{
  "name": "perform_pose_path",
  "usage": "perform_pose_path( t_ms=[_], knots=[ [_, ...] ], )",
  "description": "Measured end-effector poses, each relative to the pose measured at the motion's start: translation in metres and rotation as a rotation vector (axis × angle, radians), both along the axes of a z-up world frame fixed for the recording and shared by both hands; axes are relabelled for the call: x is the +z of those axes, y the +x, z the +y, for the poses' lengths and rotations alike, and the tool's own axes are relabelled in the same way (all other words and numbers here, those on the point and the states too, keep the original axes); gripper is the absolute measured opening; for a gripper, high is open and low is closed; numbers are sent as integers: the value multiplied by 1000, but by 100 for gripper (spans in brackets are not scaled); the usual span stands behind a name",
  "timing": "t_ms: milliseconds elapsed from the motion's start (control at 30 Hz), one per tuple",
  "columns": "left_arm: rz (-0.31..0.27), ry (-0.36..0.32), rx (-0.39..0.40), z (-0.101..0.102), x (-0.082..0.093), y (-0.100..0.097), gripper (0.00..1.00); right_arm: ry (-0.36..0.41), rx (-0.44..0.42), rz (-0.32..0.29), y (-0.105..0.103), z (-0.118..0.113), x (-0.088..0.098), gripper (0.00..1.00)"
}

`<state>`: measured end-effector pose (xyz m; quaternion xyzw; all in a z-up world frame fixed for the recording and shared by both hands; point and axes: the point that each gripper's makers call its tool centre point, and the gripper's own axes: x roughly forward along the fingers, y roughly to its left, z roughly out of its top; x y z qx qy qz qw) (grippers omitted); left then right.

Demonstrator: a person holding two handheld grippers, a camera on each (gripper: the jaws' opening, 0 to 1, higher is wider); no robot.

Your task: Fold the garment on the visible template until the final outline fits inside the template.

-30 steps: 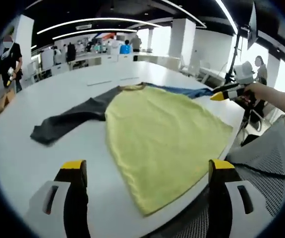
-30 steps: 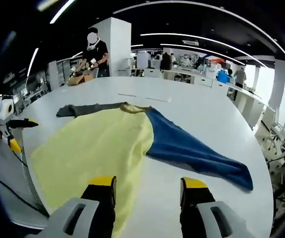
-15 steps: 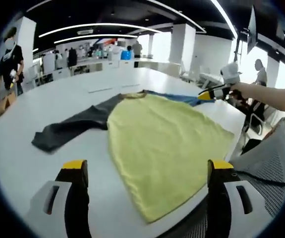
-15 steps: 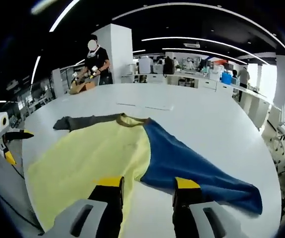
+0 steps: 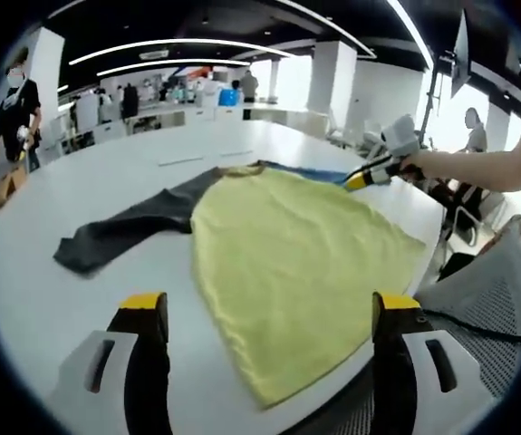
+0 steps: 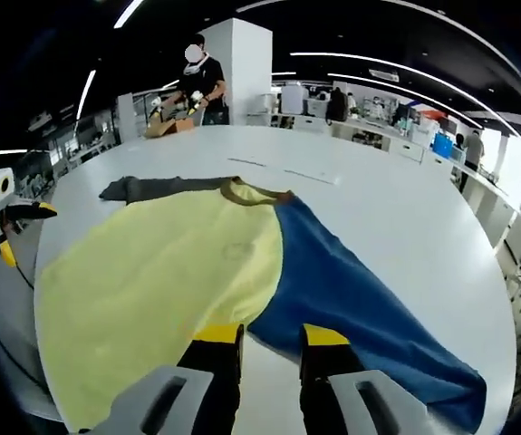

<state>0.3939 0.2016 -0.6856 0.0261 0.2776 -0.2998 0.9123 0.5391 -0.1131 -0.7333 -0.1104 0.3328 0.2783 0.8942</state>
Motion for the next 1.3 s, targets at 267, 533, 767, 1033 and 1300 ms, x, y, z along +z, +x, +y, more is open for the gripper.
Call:
perform_pose_path(
  t_ms=[267,533,767,1033,1300],
  knots=[
    [-11,3,8,3,2,1,88,-68,110,10,0,6,-13,18],
    [3,10,37,11,0,1,87,-102,189,12,2,13,-22,15],
    [-1,6,70,20,2,5,85,-123,205,-15,4,18,-22,4],
    [4,25,72,23,0,3,85,-143,169,-22,6,7,-15,0],
    [-8,26,65,22,1,6,85,-167,108,-48,13,-6,-2,0]
  ],
)
